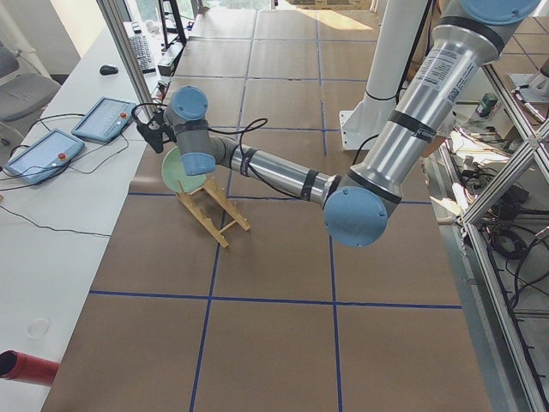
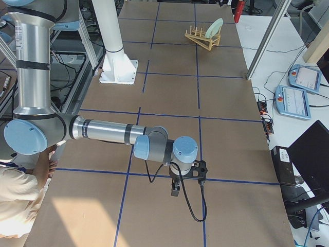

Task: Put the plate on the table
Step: 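Position the left gripper over the top rim of the green plate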

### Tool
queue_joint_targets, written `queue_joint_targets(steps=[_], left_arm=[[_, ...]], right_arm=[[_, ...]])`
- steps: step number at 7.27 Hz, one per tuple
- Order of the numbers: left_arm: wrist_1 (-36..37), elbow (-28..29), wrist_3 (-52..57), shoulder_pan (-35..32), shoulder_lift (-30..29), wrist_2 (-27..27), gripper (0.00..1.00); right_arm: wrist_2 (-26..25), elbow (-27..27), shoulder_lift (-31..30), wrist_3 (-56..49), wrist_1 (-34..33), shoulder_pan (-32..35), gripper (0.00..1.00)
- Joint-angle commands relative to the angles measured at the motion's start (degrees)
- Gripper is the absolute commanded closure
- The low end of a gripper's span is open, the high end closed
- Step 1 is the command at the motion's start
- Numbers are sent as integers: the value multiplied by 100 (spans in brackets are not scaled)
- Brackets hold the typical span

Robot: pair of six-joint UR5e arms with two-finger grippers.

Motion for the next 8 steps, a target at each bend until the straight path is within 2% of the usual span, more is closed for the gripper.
queue_joint_targets(steps=[1,2,3,4,5,6,8], left_arm=[[103,-242,-129,-177,15,-375,100],[77,-164,-41,102,67,-271,72],[42,-102,386,418,85,287,4],[120,-136,1078,465,189,345,0],[312,-163,1554,483,365,128,0],[488,-119,1707,492,375,152,0],[1242,55,1508,938,-26,1227,0]], right_arm=[[0,0,0,0,0,0,0],[0,0,0,0,0,0,0],[0,0,0,0,0,0,0],[0,-9,0,0,0,0,0],[0,0,0,0,0,0,0],[0,0,0,0,0,0,0],[0,0,0,0,0,0,0]])
